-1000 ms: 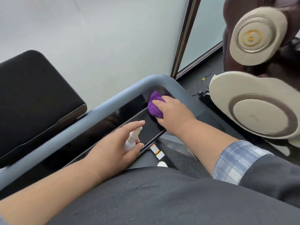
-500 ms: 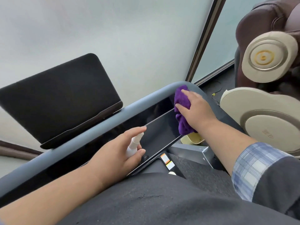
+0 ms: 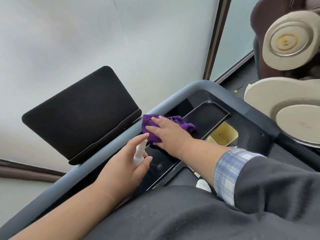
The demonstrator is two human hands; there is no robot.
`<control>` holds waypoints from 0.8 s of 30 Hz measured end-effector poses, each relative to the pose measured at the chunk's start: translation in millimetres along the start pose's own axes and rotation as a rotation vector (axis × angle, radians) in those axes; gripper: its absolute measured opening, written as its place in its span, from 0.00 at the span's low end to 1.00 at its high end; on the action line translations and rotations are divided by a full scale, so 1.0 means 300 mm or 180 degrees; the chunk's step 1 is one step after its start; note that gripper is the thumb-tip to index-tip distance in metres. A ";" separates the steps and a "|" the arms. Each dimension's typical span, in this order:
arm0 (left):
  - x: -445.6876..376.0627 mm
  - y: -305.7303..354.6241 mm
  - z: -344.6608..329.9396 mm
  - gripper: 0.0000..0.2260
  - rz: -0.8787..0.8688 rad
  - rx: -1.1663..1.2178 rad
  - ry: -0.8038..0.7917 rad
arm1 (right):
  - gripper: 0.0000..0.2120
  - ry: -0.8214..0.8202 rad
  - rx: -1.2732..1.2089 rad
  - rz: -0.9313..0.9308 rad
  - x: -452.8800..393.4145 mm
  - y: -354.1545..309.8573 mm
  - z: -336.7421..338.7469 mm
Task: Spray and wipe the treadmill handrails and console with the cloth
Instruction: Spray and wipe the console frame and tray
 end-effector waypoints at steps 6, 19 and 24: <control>-0.057 0.062 -0.038 0.26 -0.0218 0.0045 -0.0245 | 0.28 0.0248 -0.1046 -0.0572 0.217 0.003 0.086; -0.147 0.505 -0.319 0.19 -0.1337 0.0368 -0.1106 | 0.29 0.2295 -0.2015 -0.2427 0.858 0.003 0.241; -0.075 0.666 -0.424 0.21 -0.1679 0.0420 -0.1339 | 0.30 0.2548 -0.1970 -0.2664 1.064 -0.001 0.242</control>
Point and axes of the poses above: each hand's wrist, its own x-axis away from the middle knuckle, its own z-axis out of the back of the hand, y = z × x, the point moved 1 cm from there along -x, towards the middle knuckle, and after that the axes turned 1 degree about z, right-handed, at the moved point
